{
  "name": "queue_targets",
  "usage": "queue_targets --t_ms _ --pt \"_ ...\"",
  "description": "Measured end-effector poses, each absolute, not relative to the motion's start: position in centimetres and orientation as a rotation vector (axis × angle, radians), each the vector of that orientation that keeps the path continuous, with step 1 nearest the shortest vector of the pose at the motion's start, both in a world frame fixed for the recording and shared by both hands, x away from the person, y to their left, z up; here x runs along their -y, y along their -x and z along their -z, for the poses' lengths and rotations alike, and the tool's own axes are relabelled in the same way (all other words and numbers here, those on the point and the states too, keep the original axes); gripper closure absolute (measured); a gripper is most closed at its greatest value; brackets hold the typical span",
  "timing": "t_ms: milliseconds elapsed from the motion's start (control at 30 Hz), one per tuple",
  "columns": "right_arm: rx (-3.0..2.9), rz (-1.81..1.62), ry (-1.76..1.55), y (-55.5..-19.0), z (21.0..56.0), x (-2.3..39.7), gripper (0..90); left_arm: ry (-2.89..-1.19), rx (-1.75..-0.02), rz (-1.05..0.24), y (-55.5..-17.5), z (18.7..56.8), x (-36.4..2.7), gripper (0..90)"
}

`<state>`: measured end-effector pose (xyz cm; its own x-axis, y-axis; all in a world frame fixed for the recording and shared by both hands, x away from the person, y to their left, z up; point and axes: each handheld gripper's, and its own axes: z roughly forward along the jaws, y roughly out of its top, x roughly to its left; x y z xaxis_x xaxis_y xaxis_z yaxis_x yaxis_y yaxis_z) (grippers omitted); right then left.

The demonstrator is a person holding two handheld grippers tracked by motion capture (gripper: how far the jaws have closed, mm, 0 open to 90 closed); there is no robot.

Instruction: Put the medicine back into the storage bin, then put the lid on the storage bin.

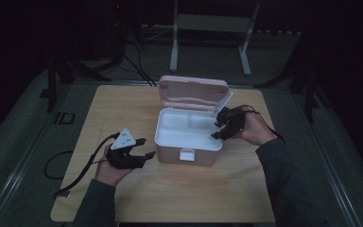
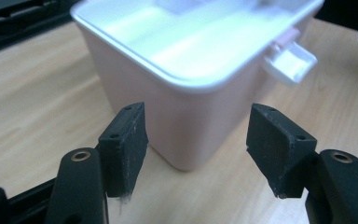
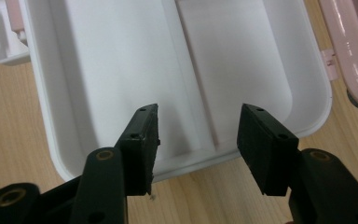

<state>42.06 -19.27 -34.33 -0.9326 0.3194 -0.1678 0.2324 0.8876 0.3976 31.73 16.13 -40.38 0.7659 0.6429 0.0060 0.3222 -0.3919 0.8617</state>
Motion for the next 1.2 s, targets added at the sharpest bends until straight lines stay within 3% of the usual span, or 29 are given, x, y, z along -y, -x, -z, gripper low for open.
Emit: queue_targets --t_ms 467,1200 --pt "-2.785 -0.542 -0.329 -43.3 34.5 19.7 54.5 -1.99 -0.763 -0.446 -35.0 38.2 -16.7 35.9" --pt "-2.682 -0.642 -0.528 -45.2 33.1 22.2 51.5 -2.026 -0.786 -0.456 -39.4 36.7 -15.5 37.1"
